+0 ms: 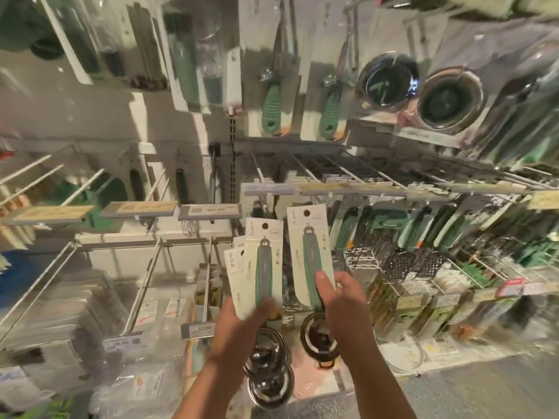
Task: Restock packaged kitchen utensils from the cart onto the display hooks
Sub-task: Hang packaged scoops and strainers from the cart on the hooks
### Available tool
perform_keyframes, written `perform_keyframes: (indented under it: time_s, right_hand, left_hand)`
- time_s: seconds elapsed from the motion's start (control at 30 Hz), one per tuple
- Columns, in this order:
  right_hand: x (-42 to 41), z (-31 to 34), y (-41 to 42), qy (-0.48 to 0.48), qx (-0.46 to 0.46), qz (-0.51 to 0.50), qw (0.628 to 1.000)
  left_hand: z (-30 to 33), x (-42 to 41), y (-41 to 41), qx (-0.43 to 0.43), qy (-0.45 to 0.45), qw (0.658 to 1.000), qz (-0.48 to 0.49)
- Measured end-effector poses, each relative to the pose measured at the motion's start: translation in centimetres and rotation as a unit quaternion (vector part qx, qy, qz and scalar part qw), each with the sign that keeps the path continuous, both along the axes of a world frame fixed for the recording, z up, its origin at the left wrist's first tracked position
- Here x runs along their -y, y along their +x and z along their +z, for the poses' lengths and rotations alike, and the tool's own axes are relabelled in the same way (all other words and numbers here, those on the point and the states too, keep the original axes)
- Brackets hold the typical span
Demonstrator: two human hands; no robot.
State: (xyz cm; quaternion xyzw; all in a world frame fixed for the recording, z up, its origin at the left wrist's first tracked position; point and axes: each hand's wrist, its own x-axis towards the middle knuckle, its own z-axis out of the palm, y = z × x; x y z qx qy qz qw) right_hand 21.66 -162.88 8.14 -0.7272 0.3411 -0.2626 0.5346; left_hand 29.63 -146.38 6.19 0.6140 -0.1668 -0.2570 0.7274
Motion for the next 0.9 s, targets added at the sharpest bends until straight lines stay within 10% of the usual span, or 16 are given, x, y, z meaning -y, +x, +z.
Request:
perform_keyframes:
  time_s: [0.47,0.9]
  right_hand:
    - [2.5,0.0,2.4,0.036,0.075,-0.014,0.996]
    - [6.1,2.1,11.4,0.091,-0.087,-0.011,0.992]
  left_hand:
    - [-0.1,2.3,0.0,-0.085,-0.012,0.992,0.096]
    - [0.1,0.4,0.3,-0.083,0.009,0.987,0.134]
